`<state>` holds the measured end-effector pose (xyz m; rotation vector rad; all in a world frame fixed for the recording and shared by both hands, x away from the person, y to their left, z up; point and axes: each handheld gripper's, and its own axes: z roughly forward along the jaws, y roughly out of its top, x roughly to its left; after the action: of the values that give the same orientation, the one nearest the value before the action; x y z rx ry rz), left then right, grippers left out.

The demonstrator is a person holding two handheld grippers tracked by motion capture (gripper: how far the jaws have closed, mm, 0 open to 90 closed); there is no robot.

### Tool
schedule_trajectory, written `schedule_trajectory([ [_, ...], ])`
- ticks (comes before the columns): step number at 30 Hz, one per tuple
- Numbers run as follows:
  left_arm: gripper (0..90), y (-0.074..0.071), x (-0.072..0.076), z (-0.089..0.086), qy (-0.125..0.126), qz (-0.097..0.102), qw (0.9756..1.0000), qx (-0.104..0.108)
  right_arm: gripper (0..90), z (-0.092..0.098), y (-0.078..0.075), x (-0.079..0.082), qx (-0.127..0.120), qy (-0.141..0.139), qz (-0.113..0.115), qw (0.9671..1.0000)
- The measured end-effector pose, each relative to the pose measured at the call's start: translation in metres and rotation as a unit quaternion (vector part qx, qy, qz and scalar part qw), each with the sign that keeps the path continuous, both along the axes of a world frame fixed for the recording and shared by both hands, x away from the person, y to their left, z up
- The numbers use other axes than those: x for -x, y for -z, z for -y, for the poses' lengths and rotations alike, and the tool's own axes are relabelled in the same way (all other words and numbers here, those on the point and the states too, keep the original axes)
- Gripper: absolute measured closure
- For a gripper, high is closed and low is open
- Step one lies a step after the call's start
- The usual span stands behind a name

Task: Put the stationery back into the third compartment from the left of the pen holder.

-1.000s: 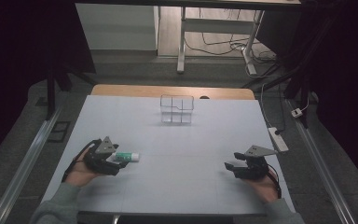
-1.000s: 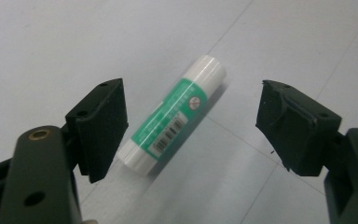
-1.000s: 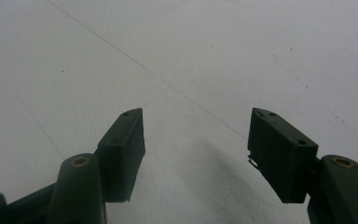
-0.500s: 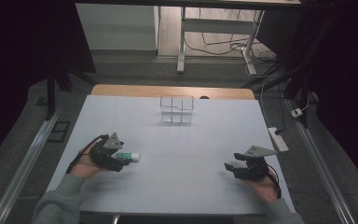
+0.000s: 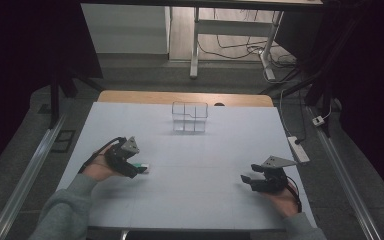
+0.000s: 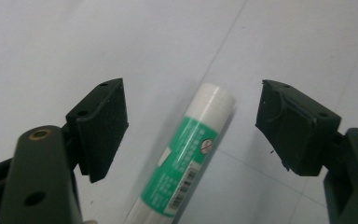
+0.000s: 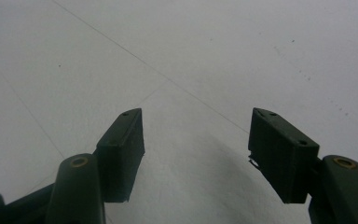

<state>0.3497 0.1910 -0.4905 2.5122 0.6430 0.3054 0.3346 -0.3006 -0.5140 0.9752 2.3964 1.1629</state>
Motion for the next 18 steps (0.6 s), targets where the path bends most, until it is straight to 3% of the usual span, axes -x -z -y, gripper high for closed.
schedule_trajectory([
  [11,26.6,-0.002,-0.012,0.009,0.015,-0.006,0.9997,-0.019,34.9,0.0,-0.001,0.002,-0.007,0.004,0.006,0.9999],
  [18,26.9,0.004,-0.018,0.012,0.028,-0.021,0.9989,-0.033,34.8,-0.001,-0.001,0.002,-0.006,0.002,0.006,1.0],
])
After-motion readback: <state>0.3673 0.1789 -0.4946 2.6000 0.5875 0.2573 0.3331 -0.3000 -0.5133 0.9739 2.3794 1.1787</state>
